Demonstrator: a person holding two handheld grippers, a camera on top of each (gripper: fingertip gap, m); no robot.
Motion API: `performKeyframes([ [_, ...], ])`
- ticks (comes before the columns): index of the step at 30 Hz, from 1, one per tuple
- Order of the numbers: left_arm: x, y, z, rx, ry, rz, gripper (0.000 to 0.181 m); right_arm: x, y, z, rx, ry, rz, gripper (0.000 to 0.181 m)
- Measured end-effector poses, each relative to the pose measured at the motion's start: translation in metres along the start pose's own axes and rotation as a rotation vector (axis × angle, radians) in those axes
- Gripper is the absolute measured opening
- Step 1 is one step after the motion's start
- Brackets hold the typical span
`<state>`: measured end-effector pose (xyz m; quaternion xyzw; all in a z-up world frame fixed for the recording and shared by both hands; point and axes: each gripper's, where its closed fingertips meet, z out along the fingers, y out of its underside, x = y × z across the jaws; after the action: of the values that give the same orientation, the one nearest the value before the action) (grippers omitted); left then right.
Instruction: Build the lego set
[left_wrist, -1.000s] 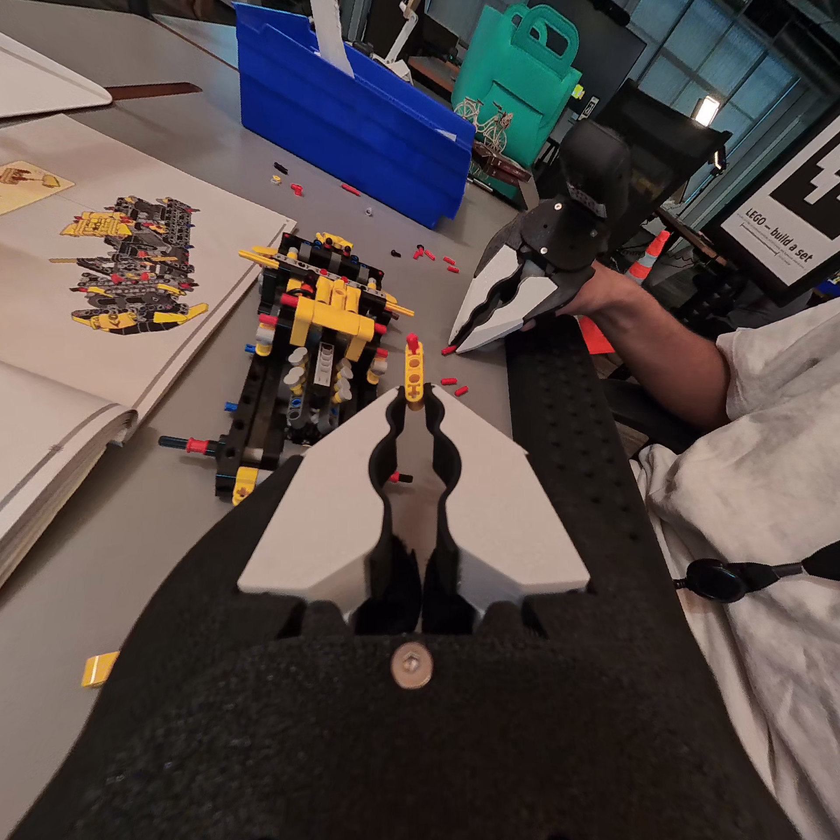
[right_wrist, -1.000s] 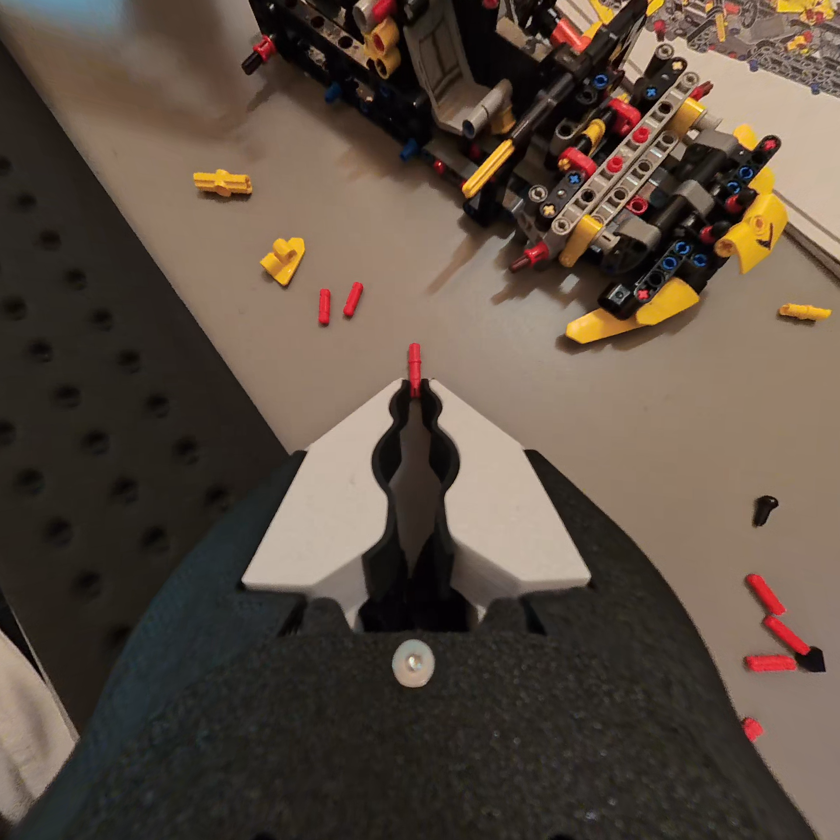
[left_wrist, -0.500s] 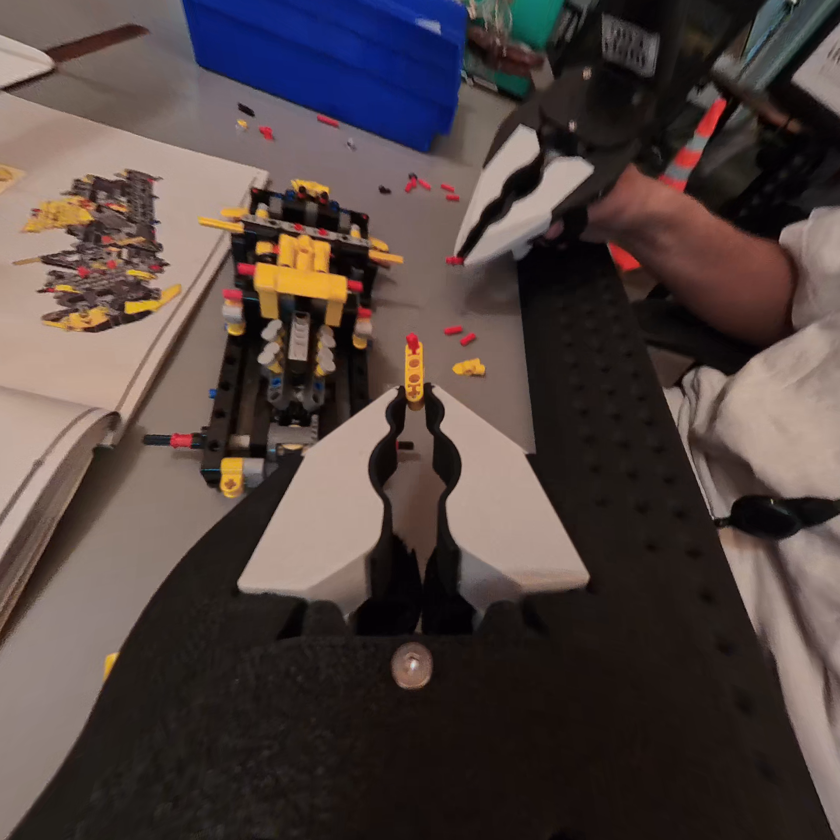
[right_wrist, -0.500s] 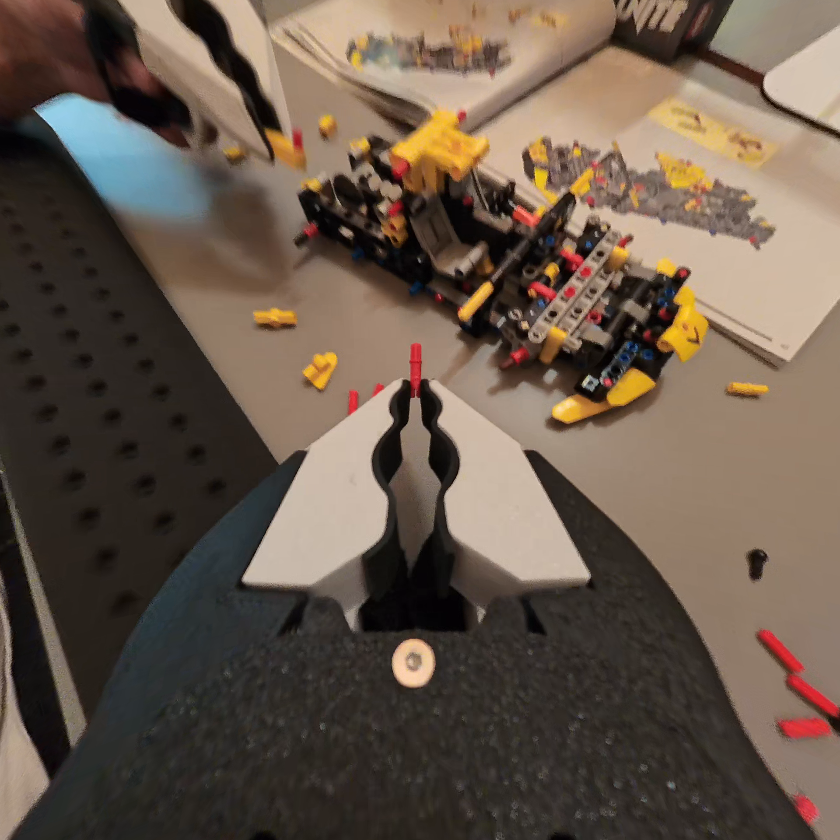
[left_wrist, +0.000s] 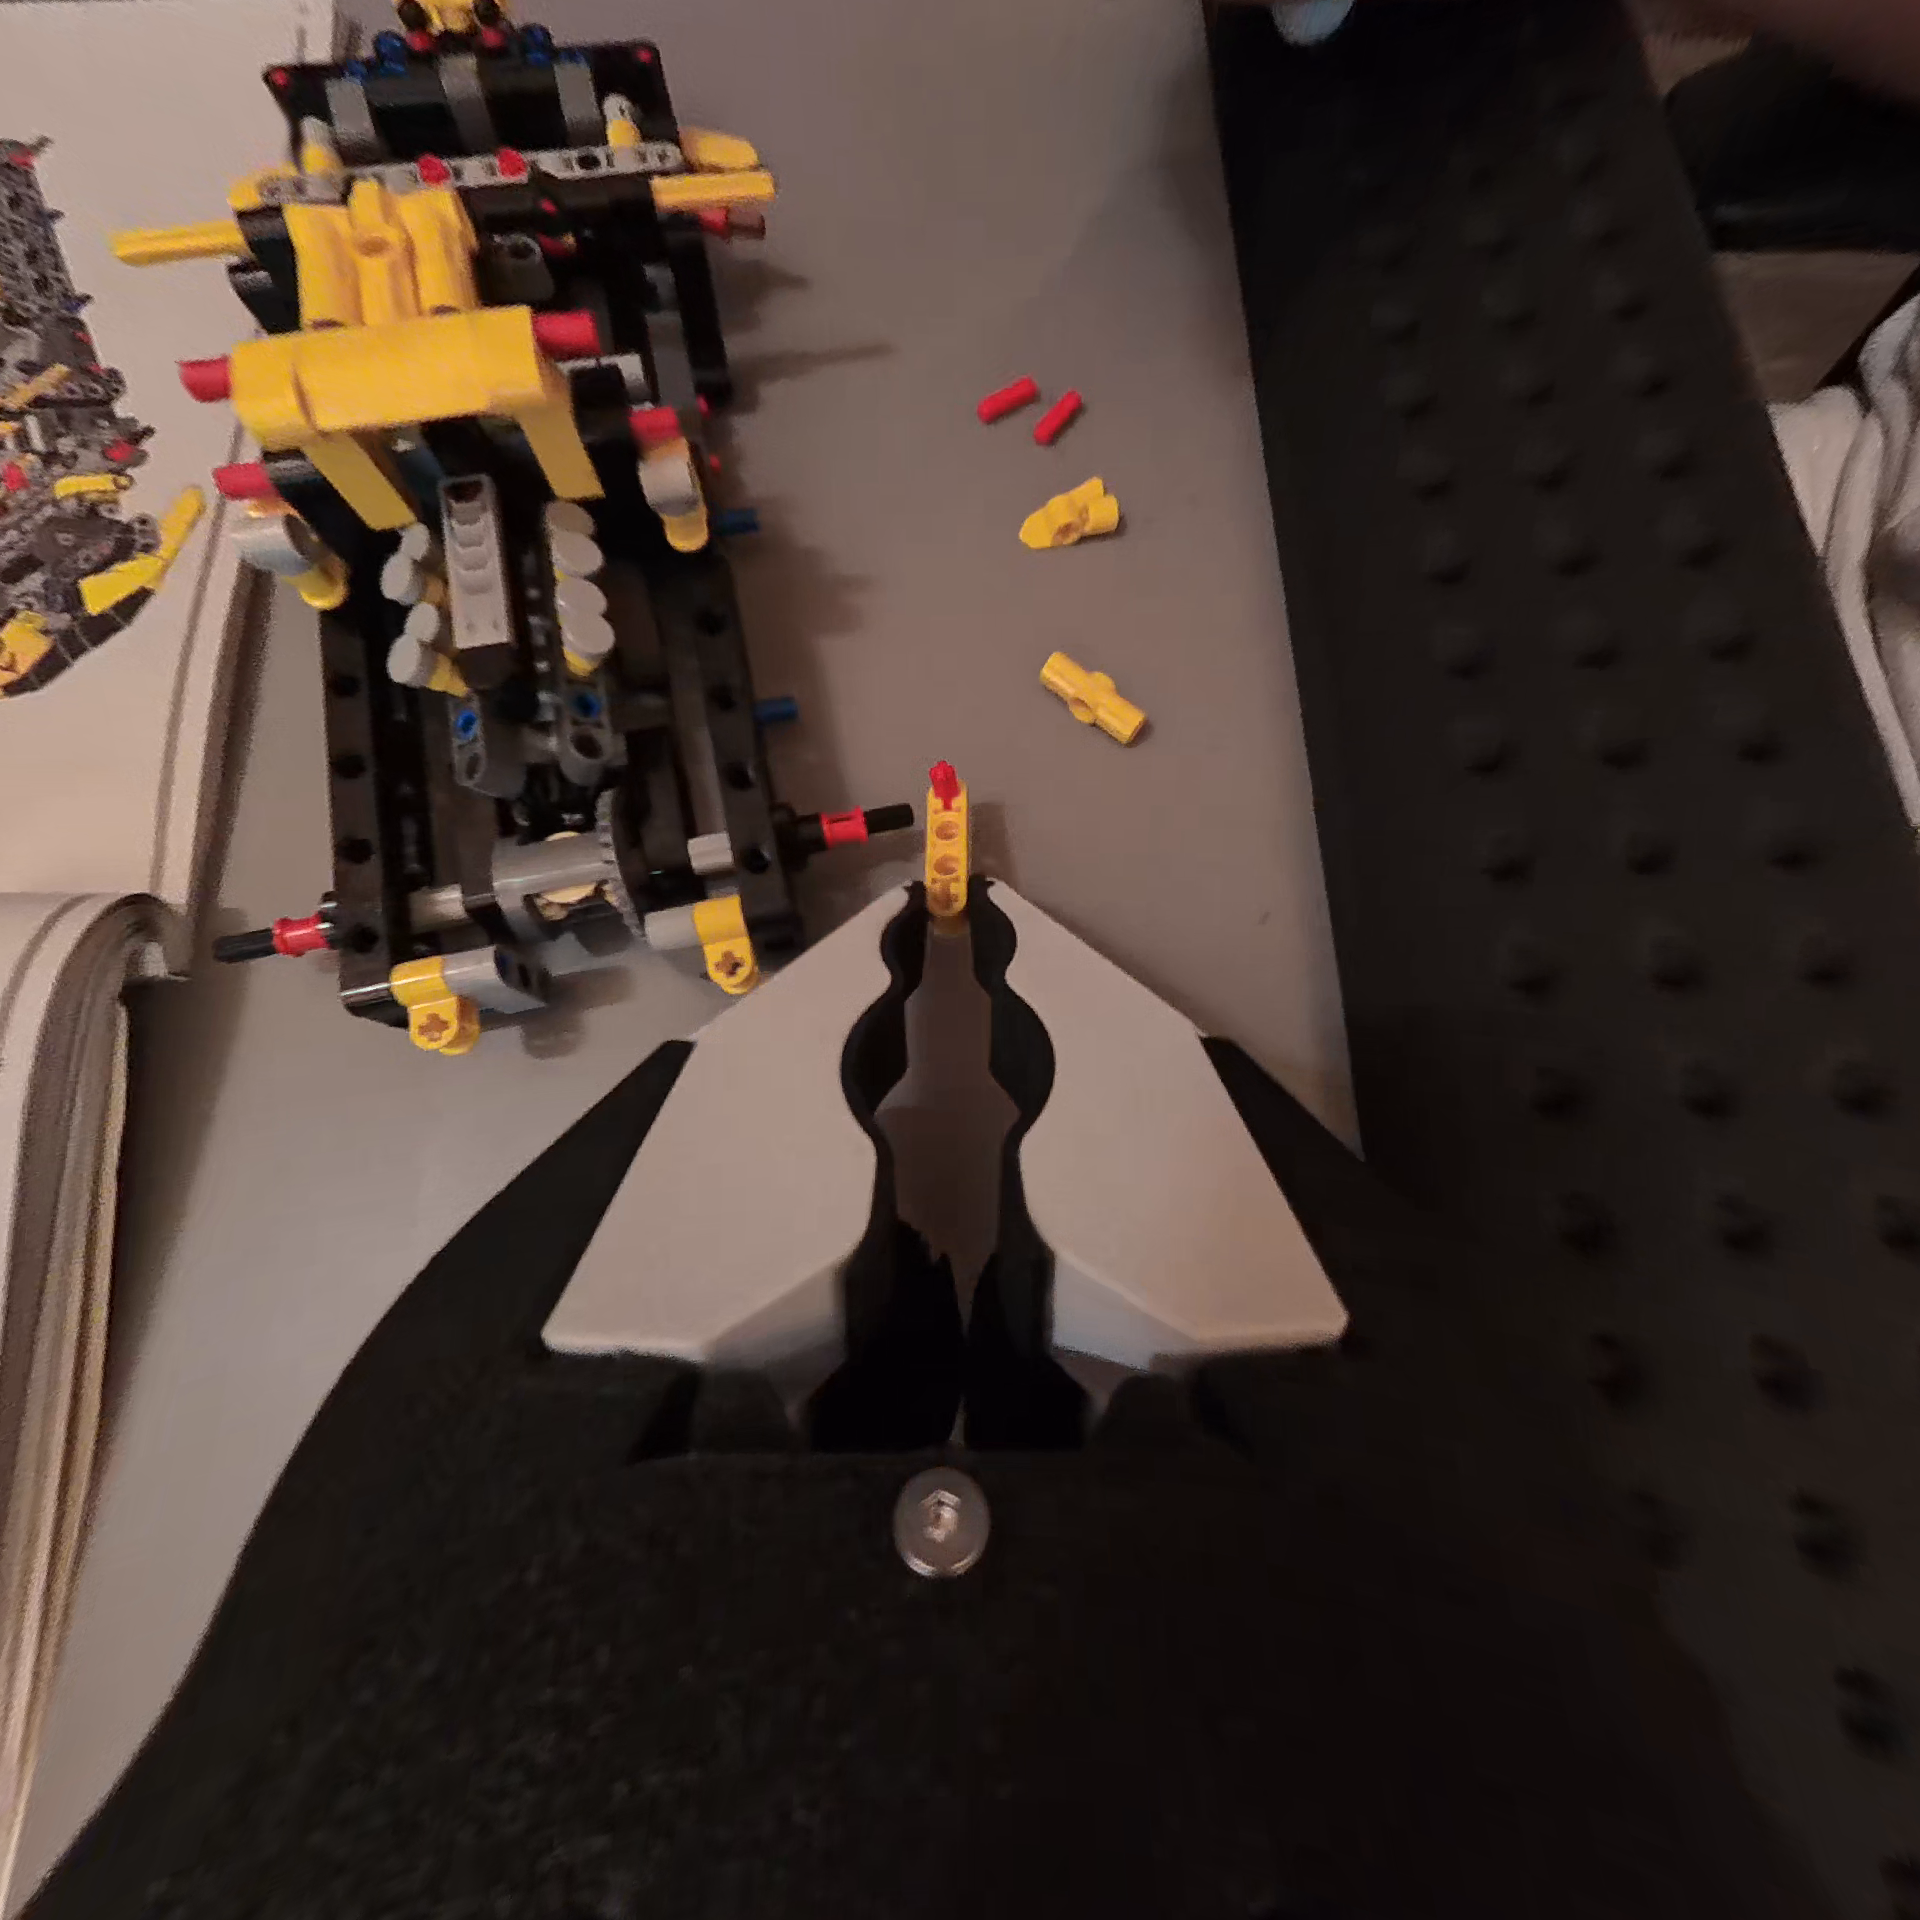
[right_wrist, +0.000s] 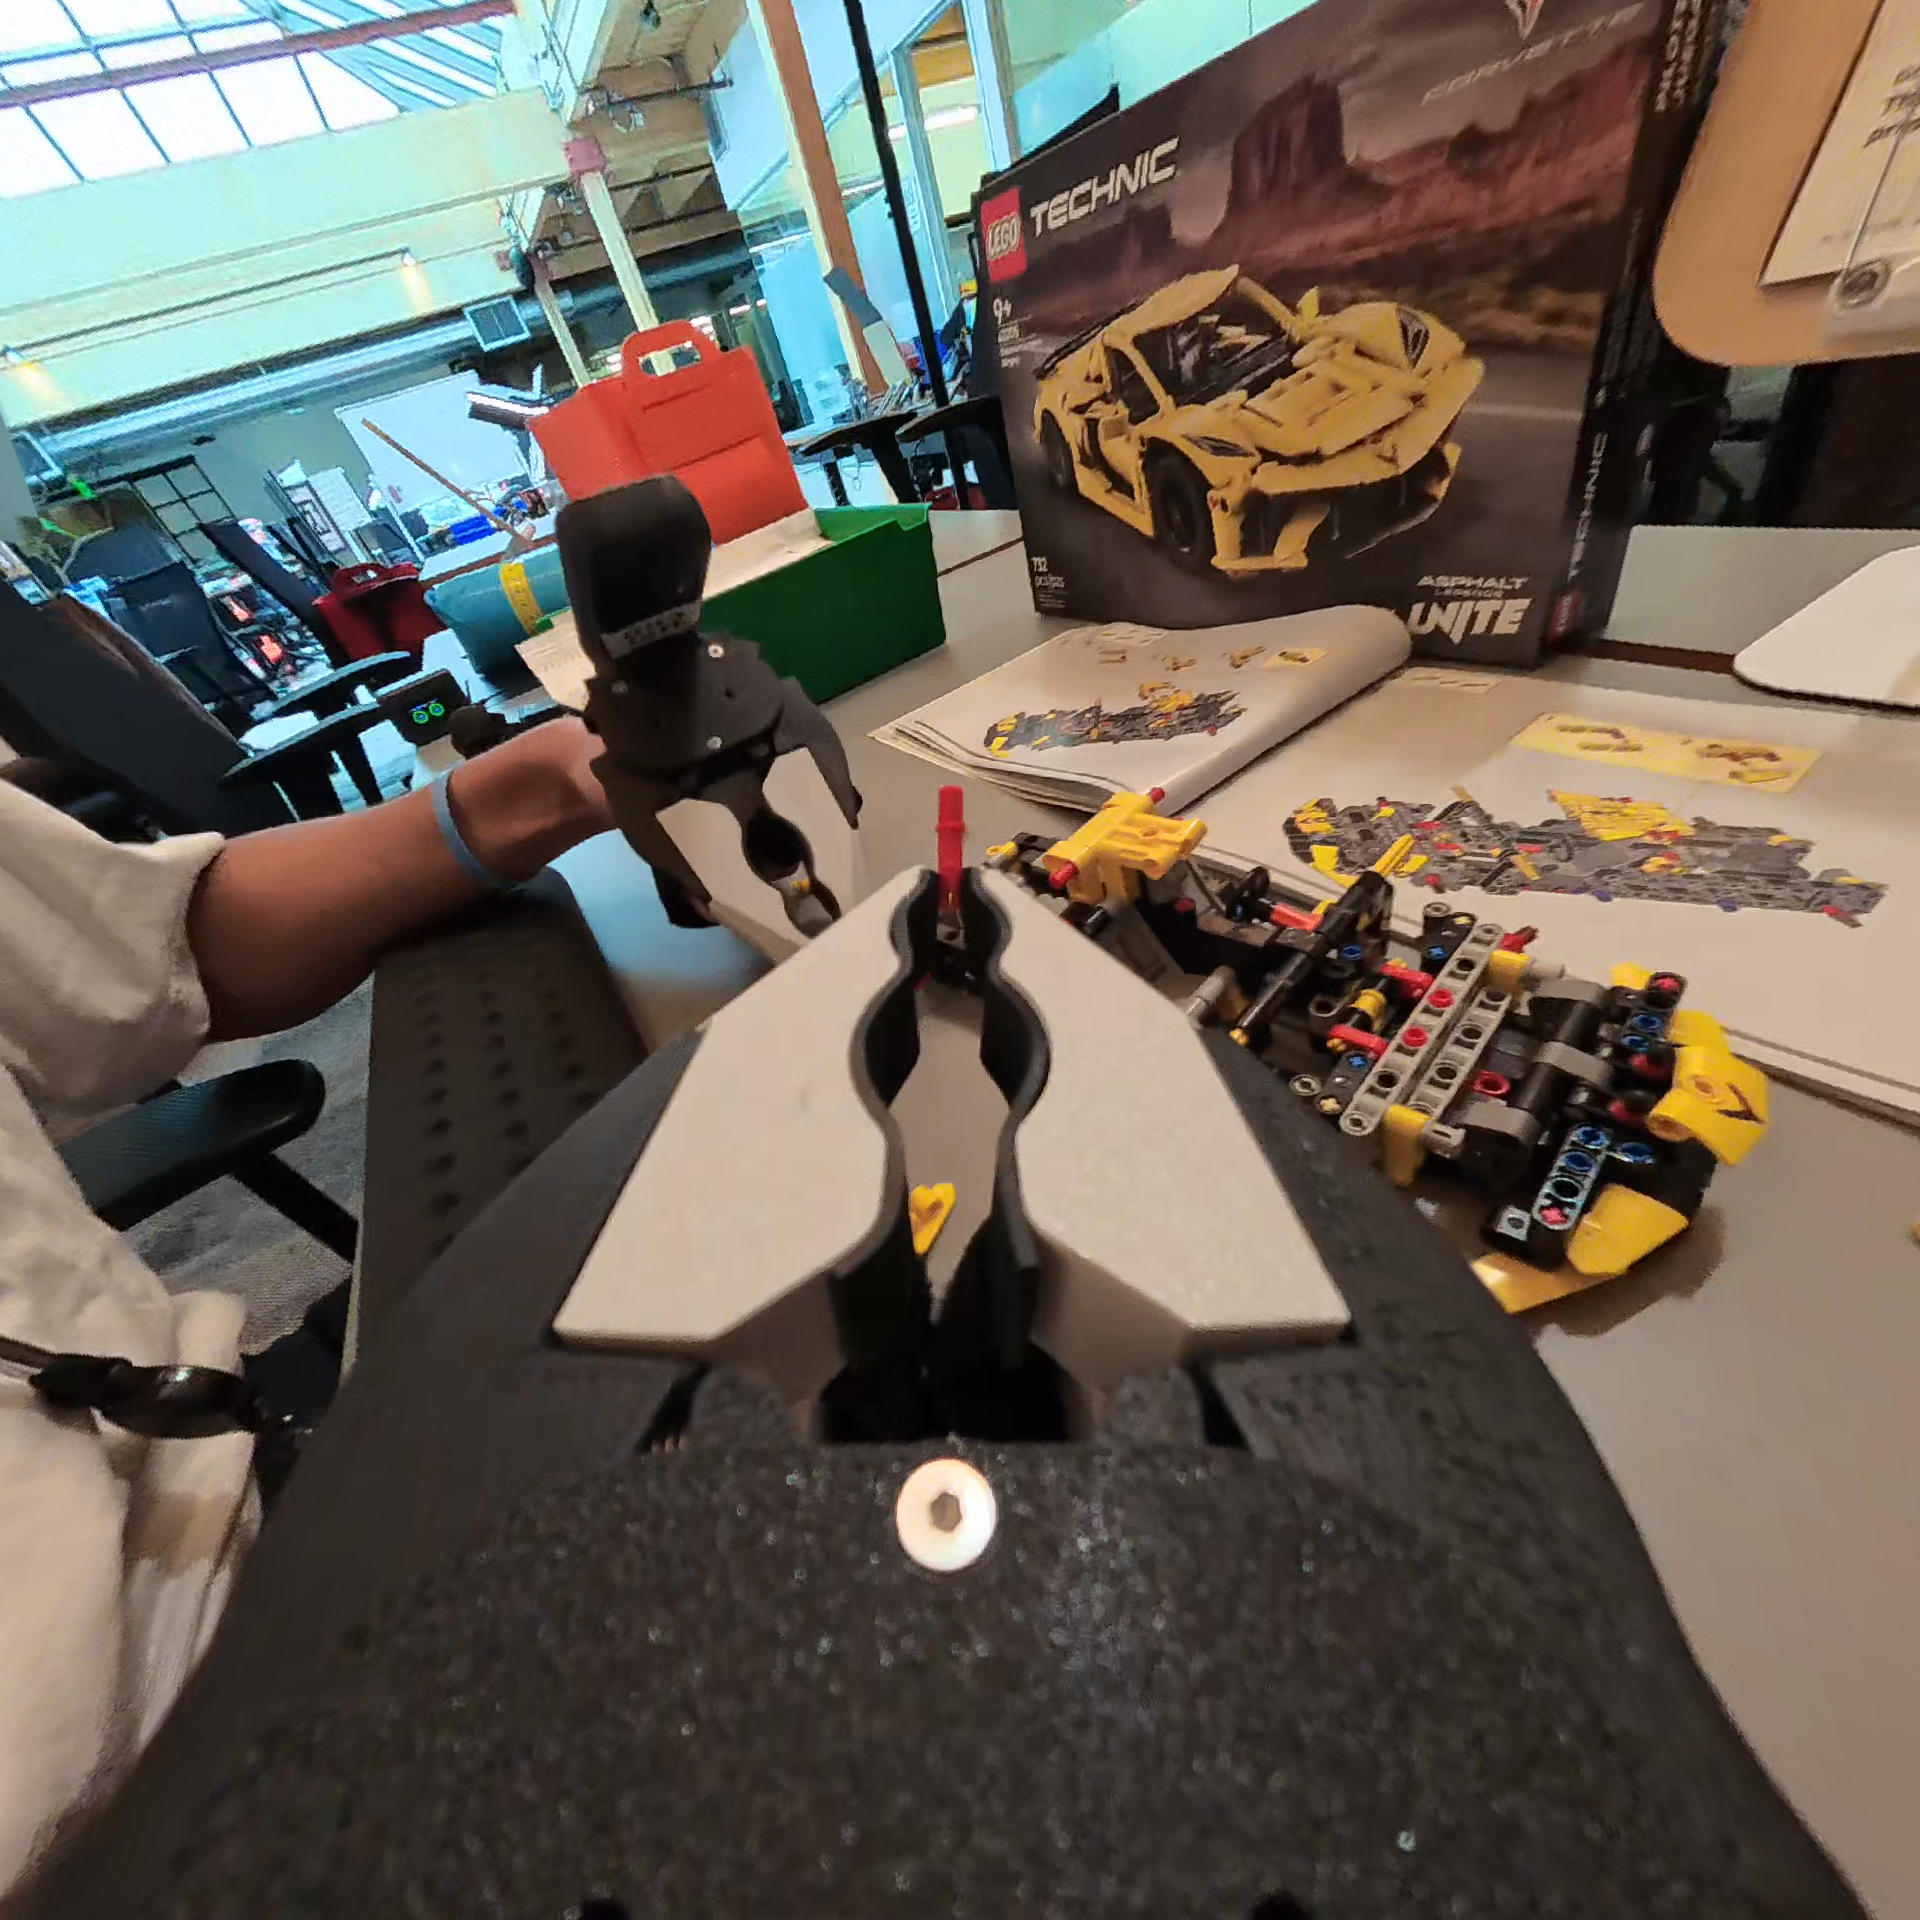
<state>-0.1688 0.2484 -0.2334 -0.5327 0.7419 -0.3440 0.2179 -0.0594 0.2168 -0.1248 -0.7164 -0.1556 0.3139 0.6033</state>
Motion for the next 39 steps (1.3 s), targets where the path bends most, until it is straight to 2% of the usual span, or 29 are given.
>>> performKeyframes([
  [9,0.006,0.002,0.008,-0.022,0.004,0.018,0.008,0.0,0.008,0.004,-0.039,0.01,-0.013,0.003],
  [14,0.006,-0.001,0.008,-0.018,-0.001,0.006,0.018,-0.004,0.009,0.005,-0.044,0.002,-0.022,0.003],
  [16,0.007,-0.01,0.004,0.026,0.004,-0.007,0.02,-0.008,0.003,0.008,-0.004,-0.028,0.035,0.003],
  [18,0.005,-0.034,-0.007,0.15,-0.003,-0.04,0.02,-0.017,-0.008,0.019,0.078,-0.085,0.177,0.004],
  [20,-0.011,-0.065,-0.023,0.306,-0.124,-0.053,0.021,-0.034,-0.013,0.036,0.123,-0.199,0.316,0.003],
  [23,-0.013,-0.094,-0.04,0.433,-0.333,0.098,0.023,-0.041,-0.014,0.057,0.157,-0.25,0.425,0.003],
  [29,-0.008,-0.11,-0.044,0.438,-0.489,0.21,0.024,-0.041,-0.009,0.073,0.124,-0.273,0.474,0.003],
  [39,-0.006,-0.109,-0.041,0.394,-0.588,0.368,0.018,-0.054,0.002,0.079,0.055,-0.326,0.465,0.003],
])
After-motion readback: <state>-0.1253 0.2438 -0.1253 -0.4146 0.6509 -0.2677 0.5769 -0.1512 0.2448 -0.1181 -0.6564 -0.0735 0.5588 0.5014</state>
